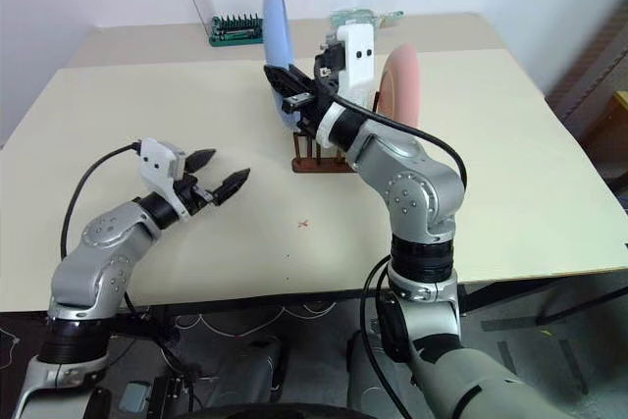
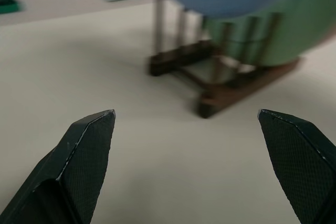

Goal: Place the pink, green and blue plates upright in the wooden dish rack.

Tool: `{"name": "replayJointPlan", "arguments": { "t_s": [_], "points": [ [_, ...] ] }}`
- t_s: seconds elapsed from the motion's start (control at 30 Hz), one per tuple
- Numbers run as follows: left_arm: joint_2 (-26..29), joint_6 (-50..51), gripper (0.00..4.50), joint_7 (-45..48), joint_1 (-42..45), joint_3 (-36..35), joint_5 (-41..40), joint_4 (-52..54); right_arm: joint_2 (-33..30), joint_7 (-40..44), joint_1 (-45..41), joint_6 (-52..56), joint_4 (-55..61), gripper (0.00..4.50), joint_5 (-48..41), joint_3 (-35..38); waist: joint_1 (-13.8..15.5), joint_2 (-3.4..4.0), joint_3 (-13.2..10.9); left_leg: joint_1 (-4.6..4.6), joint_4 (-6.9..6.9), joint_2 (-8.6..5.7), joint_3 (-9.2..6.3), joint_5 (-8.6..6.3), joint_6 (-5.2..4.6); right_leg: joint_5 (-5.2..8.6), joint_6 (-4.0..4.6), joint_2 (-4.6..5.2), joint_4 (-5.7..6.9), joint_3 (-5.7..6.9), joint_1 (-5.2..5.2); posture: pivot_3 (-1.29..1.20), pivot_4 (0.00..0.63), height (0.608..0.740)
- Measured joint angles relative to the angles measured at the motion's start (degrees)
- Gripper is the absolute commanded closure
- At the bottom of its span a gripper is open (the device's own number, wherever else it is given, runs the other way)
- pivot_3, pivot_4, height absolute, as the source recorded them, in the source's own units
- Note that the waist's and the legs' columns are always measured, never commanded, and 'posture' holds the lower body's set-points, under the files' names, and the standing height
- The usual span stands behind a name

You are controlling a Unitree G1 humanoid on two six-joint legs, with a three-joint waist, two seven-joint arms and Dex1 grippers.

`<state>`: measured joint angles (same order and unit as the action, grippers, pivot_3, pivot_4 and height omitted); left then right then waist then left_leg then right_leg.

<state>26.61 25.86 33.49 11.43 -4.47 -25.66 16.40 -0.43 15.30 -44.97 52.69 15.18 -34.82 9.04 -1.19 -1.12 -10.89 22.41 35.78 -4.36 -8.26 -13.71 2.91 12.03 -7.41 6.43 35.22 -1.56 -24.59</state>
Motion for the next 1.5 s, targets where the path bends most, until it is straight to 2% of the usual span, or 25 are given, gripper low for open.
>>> {"name": "replayJointPlan", "arguments": {
  "t_s": [0.47, 0.53, 0.57, 0.67, 0.7, 0.8, 1.07, 1.3, 1.37, 1.4, 1.5],
  "points": [
    [0.2, 0.1, 0.04, 2.5, -1.0, 1.9, 0.2, 2.2, 0.7, -8.5, -2.8, 3.5, -6.7, 4.50, -4.0, 4.0, 0.0, 0.06, 0.0, 0.00, -0.02, 0.00, 0.02, 0.00, -0.01, 0.00, 0.00, -0.01, -0.01, 0.00, 0.00, 0.00, 0.150, 0.740],
    [0.1, 0.1, 0.00, 2.5, -1.1, 2.4, 0.2, 2.2, 0.7, -9.2, -2.9, 3.9, -7.6, 3.78, -4.4, 4.2, 0.0, 0.06, 0.0, 0.00, -0.02, 0.00, 0.02, 0.00, -0.01, 0.00, 0.00, -0.01, -0.01, 0.00, 0.00, 0.00, 0.150, 0.740],
    [0.1, 0.1, 0.00, 2.5, -1.0, 2.7, 0.2, 2.2, 0.7, -9.6, -3.1, 4.0, -8.0, 3.61, -4.4, 4.4, 0.0, 0.07, 0.0, 0.00, -0.02, 0.00, 0.02, 0.00, -0.01, 0.00, 0.00, -0.01, -0.01, 0.00, 0.00, 0.00, 0.150, 0.740],
    [-0.3, 0.1, 0.00, 2.5, -1.0, 3.2, 0.2, 2.3, 0.6, -10.3, -3.5, 4.0, -8.2, 2.17, -4.8, 4.5, 0.0, 0.07, 0.0, 0.00, -0.03, 0.01, 0.02, 0.00, -0.01, 0.00, 0.00, -0.01, -0.02, 0.00, 0.00, 0.00, 0.150, 0.740],
    [-0.3, 0.1, 0.00, 2.5, -1.0, 3.3, 0.2, 2.3, 0.5, -10.4, -3.6, 4.0, -8.2, 1.53, -4.9, 4.5, 0.0, 0.07, 0.0, -0.01, -0.03, 0.01, 0.02, 0.00, -0.01, 0.00, 0.00, -0.01, -0.01, 0.00, 0.00, 0.00, 0.150, 0.740],
    [-0.3, 0.1, 0.00, 2.5, -1.0, 3.3, 0.2, 2.3, -0.2, -10.4, -3.6, 3.9, -8.2, 0.30, -4.8, 3.9, 0.0, 0.07, 0.0, -0.01, -0.03, 0.01, 0.02, 0.00, -0.01, 0.00, 0.00, -0.01, -0.02, 0.00, 0.00, 0.00, 0.150, 0.740],
    [-0.7, 0.1, 0.00, 2.5, -1.0, 3.4, 0.2, 2.4, -6.4, -7.1, -5.3, 1.8, -5.0, 0.30, -2.7, -0.9, 0.0, 0.07, 0.0, 0.00, -0.04, 0.01, 0.02, 0.00, -0.02, 0.01, -0.01, -0.01, -0.03, 0.01, 0.00, 0.00, 0.150, 0.740],
    [-1.1, 0.1, 0.00, 2.9, -0.8, 4.2, 0.2, 2.2, -15.3, -1.8, -5.4, -0.8, 0.5, 0.30, 1.4, -5.5, 0.1, 0.07, 0.0, 0.00, -0.03, 0.01, 0.04, 0.00, -0.03, 0.01, -0.01, -0.01, -0.06, 0.01, 0.02, 0.00, 0.150, 0.740],
    [-1.5, 0.0, 0.00, 3.0, 0.1, 4.7, 0.3, 1.7, -19.8, 1.6, -4.7, -2.4, 2.7, 0.30, 2.2, -6.3, 0.2, 0.08, 0.0, 0.02, -0.03, 0.01, 0.04, -0.01, -0.03, 0.01, -0.02, -0.01, -0.08, 0.01, 0.02, 0.00, 0.150, 0.740],
    [-1.6, -0.2, 0.00, 3.0, 0.6, 4.8, 0.3, 1.5, -24.1, 4.7, -3.2, -4.1, 5.3, 0.30, 2.5, -6.0, 0.6, 0.07, 0.0, 0.08, -0.01, -0.01, -0.01, -0.02, -0.05, 0.03, -0.04, 0.00, -0.17, 0.07, 0.06, 0.00, 0.150, 0.740],
    [-0.8, -0.9, 0.00, 3.4, 1.0, 4.1, 1.1, -1.0, -36.5, 14.3, 5.7, -8.0, 11.8, 0.30, 1.1, 1.9, 1.2, 0.05, 0.0, 0.07, 0.12, -0.03, 0.11, -0.18, -0.32, 0.10, -0.15, 0.07, -0.29, 0.09, 0.25, 0.00, 0.150, 0.740]
  ]
}}
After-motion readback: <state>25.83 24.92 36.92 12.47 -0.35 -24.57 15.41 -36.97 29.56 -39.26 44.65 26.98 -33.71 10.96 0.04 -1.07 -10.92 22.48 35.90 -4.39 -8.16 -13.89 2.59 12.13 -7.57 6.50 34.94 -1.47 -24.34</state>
